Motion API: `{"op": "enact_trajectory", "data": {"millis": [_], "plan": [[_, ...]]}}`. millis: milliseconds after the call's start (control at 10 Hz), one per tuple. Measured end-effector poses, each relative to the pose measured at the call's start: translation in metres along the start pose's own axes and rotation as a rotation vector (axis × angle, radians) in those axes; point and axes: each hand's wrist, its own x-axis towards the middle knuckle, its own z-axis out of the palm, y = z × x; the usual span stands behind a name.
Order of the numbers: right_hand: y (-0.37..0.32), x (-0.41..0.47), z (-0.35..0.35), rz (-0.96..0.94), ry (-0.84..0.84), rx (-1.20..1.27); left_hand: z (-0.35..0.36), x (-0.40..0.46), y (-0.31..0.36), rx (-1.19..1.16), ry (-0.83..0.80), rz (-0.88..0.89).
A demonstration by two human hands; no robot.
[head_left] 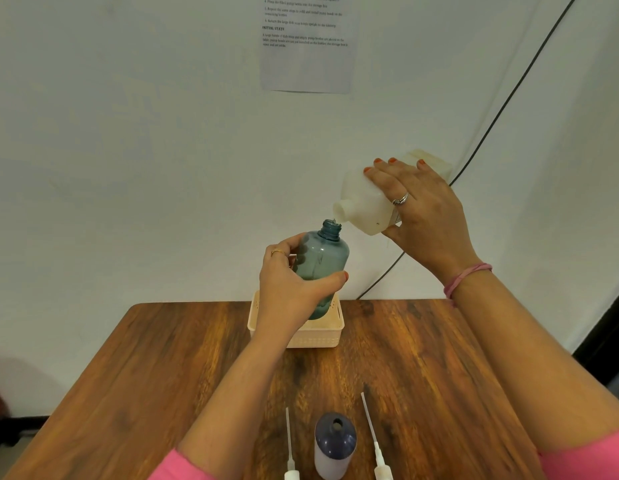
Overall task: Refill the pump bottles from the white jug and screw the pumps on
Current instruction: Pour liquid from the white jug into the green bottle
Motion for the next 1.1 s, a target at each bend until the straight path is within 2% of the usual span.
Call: {"op": "enact_trajectory", "data": {"millis": [1100], "plan": [[-0.0022, -0.0005, -0.0048, -0.025, -0.002, -0.006, 0.0011, -0.0053, 0.0016, -0.055, -0.001, -0.006]]}}
